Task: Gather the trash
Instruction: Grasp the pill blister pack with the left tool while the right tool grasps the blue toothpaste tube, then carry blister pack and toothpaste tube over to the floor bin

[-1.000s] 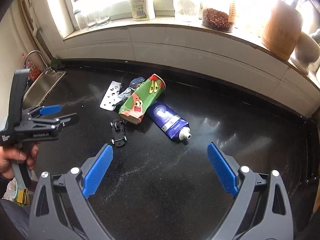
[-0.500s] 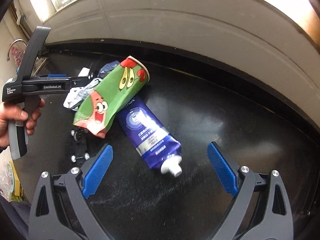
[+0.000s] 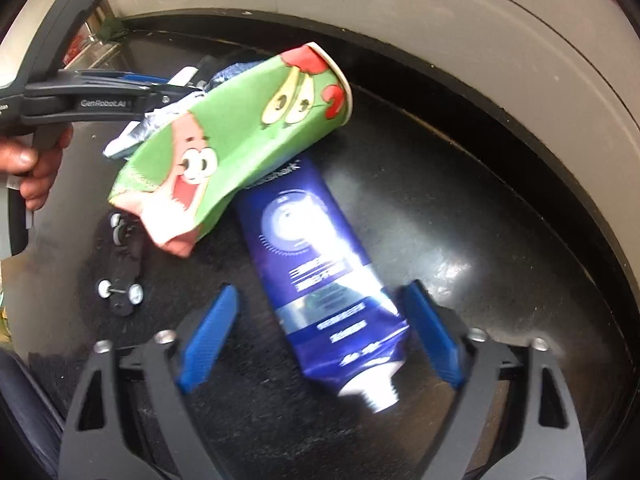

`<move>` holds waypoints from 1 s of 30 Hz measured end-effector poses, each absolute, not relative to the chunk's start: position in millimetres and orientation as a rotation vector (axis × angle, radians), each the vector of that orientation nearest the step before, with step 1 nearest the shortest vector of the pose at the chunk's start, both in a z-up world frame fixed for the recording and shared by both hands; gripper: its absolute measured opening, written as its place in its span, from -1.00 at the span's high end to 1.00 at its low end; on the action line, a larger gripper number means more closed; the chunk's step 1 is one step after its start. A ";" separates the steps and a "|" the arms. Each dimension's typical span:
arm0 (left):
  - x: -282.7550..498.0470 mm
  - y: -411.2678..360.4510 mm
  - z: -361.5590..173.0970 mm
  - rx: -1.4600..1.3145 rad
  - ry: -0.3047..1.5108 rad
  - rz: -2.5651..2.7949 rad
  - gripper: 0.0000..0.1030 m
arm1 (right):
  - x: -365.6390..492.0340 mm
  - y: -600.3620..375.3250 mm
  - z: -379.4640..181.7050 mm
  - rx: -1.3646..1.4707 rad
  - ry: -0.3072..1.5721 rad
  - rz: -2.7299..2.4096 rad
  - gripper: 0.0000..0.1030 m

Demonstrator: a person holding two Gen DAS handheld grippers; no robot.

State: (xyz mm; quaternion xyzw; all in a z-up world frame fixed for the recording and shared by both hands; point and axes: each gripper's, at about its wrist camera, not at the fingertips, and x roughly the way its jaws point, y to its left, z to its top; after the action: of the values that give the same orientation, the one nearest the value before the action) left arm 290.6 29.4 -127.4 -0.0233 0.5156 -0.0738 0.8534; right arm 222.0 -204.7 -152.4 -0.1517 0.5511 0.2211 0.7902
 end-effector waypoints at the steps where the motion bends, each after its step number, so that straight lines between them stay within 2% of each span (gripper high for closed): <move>1: 287.7 28.6 -124.2 -0.056 1.082 -0.165 0.15 | 220.0 -204.7 -149.7 -0.321 1.188 0.478 -0.09; 5: 275.1 30.7 -111.1 -0.058 1.081 -0.150 0.25 | 211.5 -210.0 -144.9 -0.272 1.213 0.455 -0.01; 17: 163.4 20.8 -34.0 -0.019 1.007 -0.102 0.25 | 136.6 -247.8 -73.9 -0.112 1.106 0.306 -0.01; 30: 72.7 21.0 -32.3 -0.013 1.003 -0.090 0.25 | 90.1 -225.1 -46.6 -0.137 1.056 0.327 -0.01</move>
State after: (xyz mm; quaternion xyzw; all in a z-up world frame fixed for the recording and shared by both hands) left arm 72.7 21.0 -32.3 -0.0064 0.4807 -0.0431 0.8758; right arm 90.1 -225.1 -46.6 -0.0649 0.5012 0.1549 0.8489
